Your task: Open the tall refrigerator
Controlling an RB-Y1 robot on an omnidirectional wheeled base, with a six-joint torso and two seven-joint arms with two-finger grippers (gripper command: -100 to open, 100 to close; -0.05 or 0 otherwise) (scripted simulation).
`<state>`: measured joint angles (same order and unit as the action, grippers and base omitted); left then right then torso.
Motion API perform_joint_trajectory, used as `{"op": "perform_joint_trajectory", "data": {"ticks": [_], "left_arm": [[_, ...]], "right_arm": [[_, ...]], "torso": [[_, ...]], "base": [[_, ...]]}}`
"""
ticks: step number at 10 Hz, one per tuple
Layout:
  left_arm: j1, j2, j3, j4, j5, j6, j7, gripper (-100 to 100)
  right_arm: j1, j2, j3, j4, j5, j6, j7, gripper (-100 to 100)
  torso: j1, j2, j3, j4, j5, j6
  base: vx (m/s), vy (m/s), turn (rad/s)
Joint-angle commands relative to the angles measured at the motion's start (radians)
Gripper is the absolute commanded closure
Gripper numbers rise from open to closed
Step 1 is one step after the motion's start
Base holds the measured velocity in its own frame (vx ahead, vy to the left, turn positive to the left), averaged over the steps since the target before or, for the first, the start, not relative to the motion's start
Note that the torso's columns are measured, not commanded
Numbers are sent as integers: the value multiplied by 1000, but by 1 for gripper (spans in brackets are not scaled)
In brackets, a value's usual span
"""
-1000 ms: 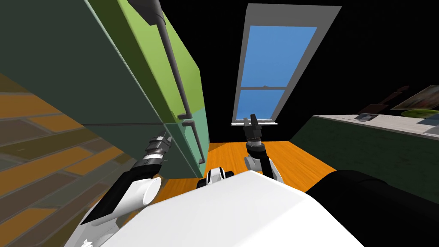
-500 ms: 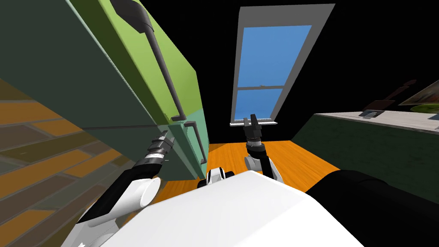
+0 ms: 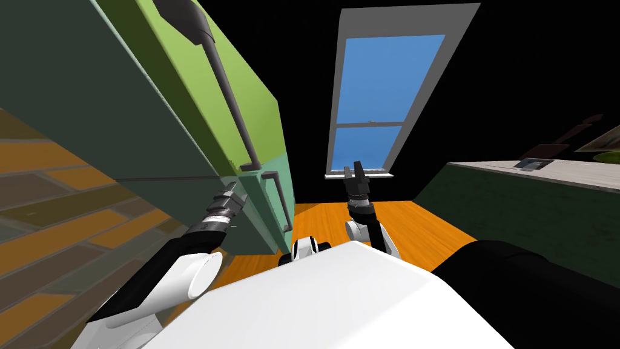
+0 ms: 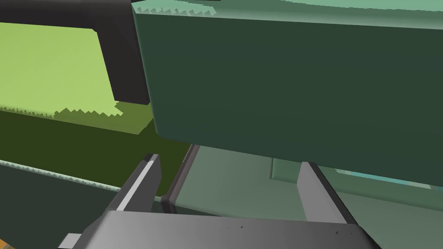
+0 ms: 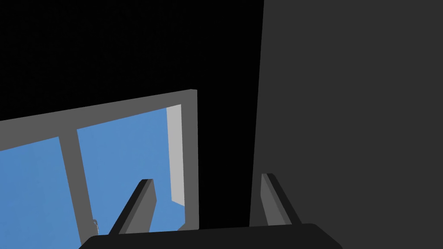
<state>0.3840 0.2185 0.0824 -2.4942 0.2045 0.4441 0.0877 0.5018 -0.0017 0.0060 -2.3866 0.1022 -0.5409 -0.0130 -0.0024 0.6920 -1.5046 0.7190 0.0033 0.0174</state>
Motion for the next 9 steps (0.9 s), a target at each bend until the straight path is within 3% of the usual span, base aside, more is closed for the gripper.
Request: {"op": "perform_joint_trajectory", "data": {"ticks": [1,4,5,6,7,8,9], "left_arm": [[-7,11,-7,-51,11,51,6,-100],[-10,17,-6,-121,17,72,9,-100],[14,14,-9,-103,13,87,7,-100],[2,12,11,-120,20,119,21,-100],[16,12,1,-115,16,108,13,-100],[18,12,4,-120,16,114,14,100],[23,4,20,-117,8,121,18,100]], "right_arm": [[0,0,0,0,0,0,0,0],[0,0,0,0,0,0,0,0],[0,0,0,0,0,0,0,0],[0,0,0,0,0,0,0,0],[0,0,0,0,0,0,0,0],[0,0,0,0,0,0,0,0],[0,0,0,0,0,0,0,0]], "torso": [[0,-1,-1,1,-1,1],[-4,6,0,12,-8,2],[-7,7,1,14,-10,2],[-6,12,5,11,-8,-2],[-1,14,7,12,-6,-5],[0,18,10,11,-4,-6],[-1,25,14,15,-6,-8]], "base": [[16,-63,25],[4,-30,2],[-35,2,67],[11,20,121],[-8,14,88],[-48,2,54],[2,-141,154]]}}
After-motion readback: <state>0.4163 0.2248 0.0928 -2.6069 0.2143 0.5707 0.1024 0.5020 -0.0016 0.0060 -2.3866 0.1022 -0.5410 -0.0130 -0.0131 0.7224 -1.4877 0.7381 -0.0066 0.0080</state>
